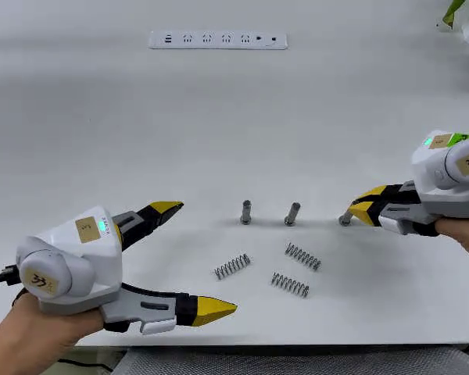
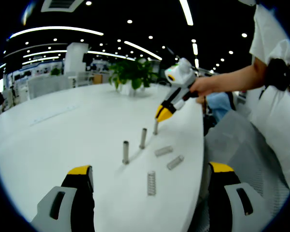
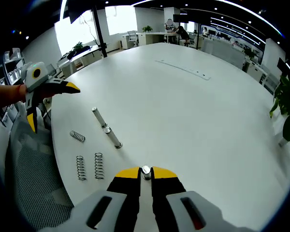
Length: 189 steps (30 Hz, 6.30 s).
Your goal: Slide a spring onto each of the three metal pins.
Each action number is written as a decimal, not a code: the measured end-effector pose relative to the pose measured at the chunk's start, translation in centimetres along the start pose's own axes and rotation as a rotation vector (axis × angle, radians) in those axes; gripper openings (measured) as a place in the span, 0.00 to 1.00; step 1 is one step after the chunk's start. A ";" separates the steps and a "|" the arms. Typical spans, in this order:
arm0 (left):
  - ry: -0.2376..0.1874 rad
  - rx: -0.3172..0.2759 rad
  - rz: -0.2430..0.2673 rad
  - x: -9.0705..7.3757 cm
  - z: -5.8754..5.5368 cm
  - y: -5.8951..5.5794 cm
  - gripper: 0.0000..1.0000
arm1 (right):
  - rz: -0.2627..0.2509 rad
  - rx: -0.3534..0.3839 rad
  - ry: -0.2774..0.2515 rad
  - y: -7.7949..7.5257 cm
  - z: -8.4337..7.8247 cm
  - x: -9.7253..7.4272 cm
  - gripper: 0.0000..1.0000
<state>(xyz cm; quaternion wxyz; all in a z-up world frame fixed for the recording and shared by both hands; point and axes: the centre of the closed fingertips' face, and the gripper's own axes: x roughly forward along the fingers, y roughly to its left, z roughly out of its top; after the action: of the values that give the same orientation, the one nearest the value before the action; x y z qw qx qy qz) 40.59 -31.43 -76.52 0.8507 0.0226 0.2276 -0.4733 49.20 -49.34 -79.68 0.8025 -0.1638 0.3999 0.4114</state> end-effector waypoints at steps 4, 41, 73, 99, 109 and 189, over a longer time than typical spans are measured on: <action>0.001 0.000 0.000 0.0 0.0 0.0 1.00 | 0.000 0.000 -0.001 0.1 0.0 0.0 0.09; -0.002 -0.001 -0.001 0.0 -0.5 0.0 0.99 | 0.000 -0.008 -0.024 0.3 0.2 -0.2 0.18; 0.015 0.012 0.015 0.0 -0.2 -0.6 0.97 | 0.055 -0.072 -0.119 1.0 0.2 -3.1 0.54; 0.181 0.016 0.073 0.4 -2.3 0.2 0.81 | 0.141 -0.145 -0.181 2.4 -2.3 -5.7 0.77; 0.319 0.027 0.051 1.3 -4.9 -0.4 0.55 | 0.141 -0.130 -0.199 2.6 -2.8 -6.0 0.78; 0.473 0.070 0.048 3.4 -7.1 -0.1 0.10 | 0.161 -0.139 -0.294 2.9 -3.7 -7.3 0.88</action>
<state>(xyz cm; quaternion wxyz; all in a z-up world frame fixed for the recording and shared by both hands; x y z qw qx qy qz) 39.40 -32.38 -84.19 0.7832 0.1676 0.4036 -0.4422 42.53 -53.61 -76.18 0.8034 -0.1245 0.2609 0.5205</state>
